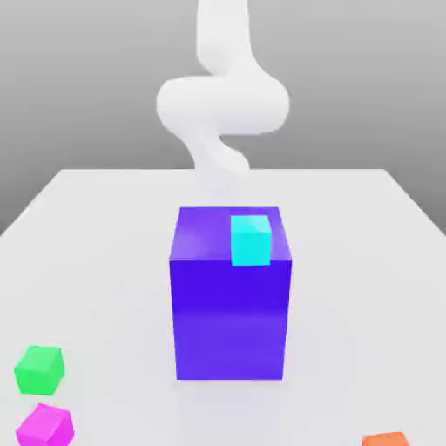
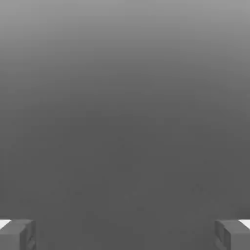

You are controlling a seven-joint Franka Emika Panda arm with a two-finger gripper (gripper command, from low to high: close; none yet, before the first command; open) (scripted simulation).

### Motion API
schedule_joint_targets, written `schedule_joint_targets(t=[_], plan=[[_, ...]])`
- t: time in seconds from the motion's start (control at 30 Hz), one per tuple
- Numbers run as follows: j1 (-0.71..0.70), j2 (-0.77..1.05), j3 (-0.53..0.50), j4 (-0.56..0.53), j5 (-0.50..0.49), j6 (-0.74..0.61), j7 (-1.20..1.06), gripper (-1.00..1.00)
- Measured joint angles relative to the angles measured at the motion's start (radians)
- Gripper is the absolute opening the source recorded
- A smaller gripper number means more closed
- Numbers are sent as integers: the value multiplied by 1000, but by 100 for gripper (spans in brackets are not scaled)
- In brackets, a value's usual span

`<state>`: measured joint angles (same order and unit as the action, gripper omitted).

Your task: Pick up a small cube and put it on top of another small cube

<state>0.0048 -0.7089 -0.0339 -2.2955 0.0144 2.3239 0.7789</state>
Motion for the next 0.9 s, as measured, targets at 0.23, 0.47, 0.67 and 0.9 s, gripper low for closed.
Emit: schedule_joint_targets(t=[0.23,0.47,0.67,0.9], plan=[[7,259,-95,13,53,66,-70,0],[-4,513,-174,26,123,132,-152,0],[-56,731,-209,37,183,187,-220,0],[-114,979,-229,49,212,256,-273,0]])
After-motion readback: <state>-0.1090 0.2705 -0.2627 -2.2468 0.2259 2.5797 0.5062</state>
